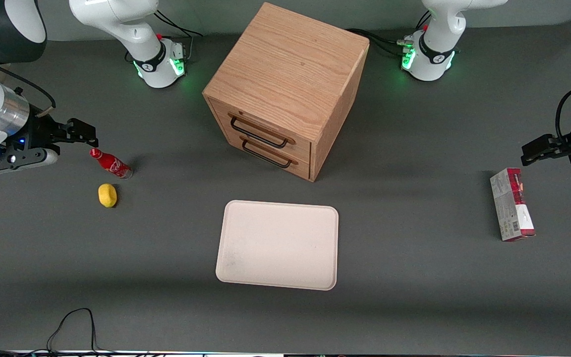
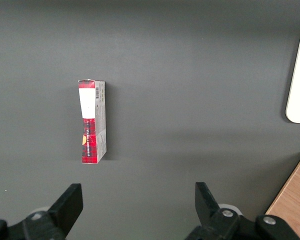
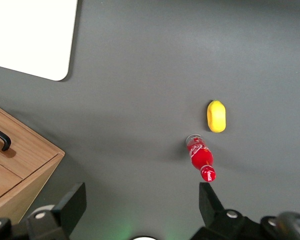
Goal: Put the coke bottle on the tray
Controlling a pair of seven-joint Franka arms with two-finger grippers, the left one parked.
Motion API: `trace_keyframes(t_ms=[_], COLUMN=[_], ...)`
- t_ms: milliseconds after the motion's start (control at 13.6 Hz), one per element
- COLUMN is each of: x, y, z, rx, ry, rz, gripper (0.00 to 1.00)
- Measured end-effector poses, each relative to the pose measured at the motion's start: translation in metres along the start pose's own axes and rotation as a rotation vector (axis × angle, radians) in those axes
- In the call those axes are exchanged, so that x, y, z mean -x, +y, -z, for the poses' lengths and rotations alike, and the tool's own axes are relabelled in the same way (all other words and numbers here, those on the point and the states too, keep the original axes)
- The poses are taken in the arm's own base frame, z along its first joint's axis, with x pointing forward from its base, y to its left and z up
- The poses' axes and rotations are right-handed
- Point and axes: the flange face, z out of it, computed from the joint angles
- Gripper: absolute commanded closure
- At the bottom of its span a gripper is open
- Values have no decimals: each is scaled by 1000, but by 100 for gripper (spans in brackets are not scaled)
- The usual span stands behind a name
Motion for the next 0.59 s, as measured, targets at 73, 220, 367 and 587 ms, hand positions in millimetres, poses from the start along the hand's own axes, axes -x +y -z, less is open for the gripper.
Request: trace_keyframes(t_ms=[73,220,367,587], x=[0,3,3,1], y=[2,6,7,7], z=[1,3,8,10], rx=[0,-2,-2,-1], ry=[-1,-10,-10,-11], rz=[-4,-16,-17,-21], gripper=[0,0,0,0])
